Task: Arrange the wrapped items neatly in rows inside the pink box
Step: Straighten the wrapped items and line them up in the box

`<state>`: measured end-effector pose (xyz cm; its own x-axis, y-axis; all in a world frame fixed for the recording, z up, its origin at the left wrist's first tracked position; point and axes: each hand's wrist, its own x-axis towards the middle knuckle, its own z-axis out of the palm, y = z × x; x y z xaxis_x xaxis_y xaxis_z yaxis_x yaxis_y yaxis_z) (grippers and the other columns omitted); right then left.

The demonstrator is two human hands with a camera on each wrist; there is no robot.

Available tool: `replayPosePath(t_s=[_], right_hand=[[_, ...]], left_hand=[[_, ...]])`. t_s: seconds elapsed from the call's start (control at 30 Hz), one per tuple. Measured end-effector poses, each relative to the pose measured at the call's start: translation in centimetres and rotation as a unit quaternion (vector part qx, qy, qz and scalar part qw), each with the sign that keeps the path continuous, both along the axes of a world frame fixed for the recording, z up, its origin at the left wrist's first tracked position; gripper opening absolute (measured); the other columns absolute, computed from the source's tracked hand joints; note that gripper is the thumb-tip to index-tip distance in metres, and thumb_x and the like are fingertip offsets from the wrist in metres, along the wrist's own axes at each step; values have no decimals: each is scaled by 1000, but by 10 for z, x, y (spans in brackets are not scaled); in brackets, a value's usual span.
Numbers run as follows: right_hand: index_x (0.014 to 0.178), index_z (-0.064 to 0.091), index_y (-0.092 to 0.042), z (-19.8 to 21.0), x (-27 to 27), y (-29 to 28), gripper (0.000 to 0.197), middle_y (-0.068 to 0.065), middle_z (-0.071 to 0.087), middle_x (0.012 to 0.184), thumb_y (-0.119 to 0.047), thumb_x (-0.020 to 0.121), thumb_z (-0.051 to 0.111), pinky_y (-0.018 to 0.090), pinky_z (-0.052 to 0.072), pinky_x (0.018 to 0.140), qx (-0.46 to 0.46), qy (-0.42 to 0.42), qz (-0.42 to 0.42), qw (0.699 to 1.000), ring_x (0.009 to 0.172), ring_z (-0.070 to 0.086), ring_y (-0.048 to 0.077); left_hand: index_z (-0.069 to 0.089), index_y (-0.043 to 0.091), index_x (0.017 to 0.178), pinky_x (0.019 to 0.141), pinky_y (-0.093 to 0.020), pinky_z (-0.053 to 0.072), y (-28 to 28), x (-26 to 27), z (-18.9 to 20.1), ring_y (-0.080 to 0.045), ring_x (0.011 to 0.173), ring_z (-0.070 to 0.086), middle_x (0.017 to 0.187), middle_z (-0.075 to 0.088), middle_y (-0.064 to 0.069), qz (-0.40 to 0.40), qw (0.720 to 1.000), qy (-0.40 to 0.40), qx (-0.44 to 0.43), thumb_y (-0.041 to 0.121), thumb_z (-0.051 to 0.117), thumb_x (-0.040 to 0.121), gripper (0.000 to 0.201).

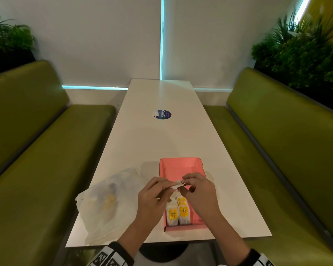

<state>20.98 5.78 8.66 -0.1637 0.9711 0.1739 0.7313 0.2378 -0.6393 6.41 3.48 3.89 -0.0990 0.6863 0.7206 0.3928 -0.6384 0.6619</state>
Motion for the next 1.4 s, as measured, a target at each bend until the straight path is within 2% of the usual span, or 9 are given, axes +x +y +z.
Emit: replayPosePath(t_s=[0.13, 0.27, 0.4, 0.53, 0.7, 0.83, 1.0, 1.2, 1.4], right_hand=[[106, 72, -15, 2, -1, -2, 23, -10, 62, 119, -15, 83, 68, 6, 40, 76, 2, 28, -12, 1000, 83, 62, 9], [110, 70, -14, 5, 0, -3, 27, -11, 61, 118, -8, 85, 65, -4, 38, 69, -5, 64, 12, 998, 78, 57, -1], [105, 71, -12, 8, 2, -2, 24, -15, 60, 108, -4, 83, 66, 3, 46, 62, -60, 123, 31, 990, 61, 57, -1], [86, 69, -12, 8, 6, -2, 12, -7, 66, 101, -6, 76, 73, 14, 50, 58, -140, 212, 33, 967, 60, 60, 5], [89, 70, -16, 1, 9, -3, 14, -5, 68, 80, -25, 79, 72, 25, 54, 67, -201, 139, 75, 967, 65, 64, 5], [89, 65, -24, 4, 15, 0, 15, -11, 64, 88, -22, 77, 74, 16, 51, 63, -193, 137, 77, 969, 72, 61, 6], [106, 59, -26, 15, 24, 4, 37, -4, 66, 102, -20, 75, 77, 17, 52, 70, -222, 219, 116, 943, 85, 61, 11], [87, 68, -7, 5, 19, 4, 11, 3, 67, 78, -12, 79, 73, 14, 49, 63, -168, 186, 107, 962, 70, 58, 8], [83, 68, -12, 2, 22, 7, 8, -6, 61, 71, -16, 78, 74, 12, 43, 60, -142, 133, 90, 977, 66, 52, 6]], left_hand=[[65, 18, 98, 55, -18, 57, 0, 2, 3, 2, 77, 61, 92, 58, 9, -21, 1000, -5, 3, 32, 56, 91, 18], [66, 19, 98, 56, -21, 57, 1, 3, 6, -1, 74, 63, 91, 59, 13, -35, 999, -22, -7, 31, 59, 90, 16], [67, 20, 96, 57, -23, 58, -1, 3, 12, -6, 72, 65, 93, 59, 25, -56, 996, -56, -48, 35, 60, 88, 18], [68, 20, 85, 56, -21, 56, -3, 5, 16, -10, 66, 67, 83, 69, 11, -48, 980, -125, -150, 19, 61, 89, 8], [64, 16, 86, 51, -16, 49, -3, 7, 20, -7, 50, 59, 60, 65, 9, -30, 954, -189, -232, 9, 54, 90, 13], [63, 14, 85, 51, -15, 47, -4, 7, 22, -6, 49, 56, 58, 63, 7, -37, 948, -196, -248, 12, 54, 91, 11], [64, 14, 85, 51, -17, 49, -3, 9, 21, -6, 50, 58, 60, 65, 6, -46, 945, -188, -262, 14, 56, 90, 10], [63, 20, 82, 52, -26, 52, -1, 13, 12, -11, 50, 58, 70, 65, -2, -43, 951, -146, -269, 35, 57, 81, 16], [67, 16, 85, 52, -36, 55, 3, 14, 5, -11, 53, 60, 75, 63, 3, -43, 951, -113, -285, 35, 60, 82, 21]])
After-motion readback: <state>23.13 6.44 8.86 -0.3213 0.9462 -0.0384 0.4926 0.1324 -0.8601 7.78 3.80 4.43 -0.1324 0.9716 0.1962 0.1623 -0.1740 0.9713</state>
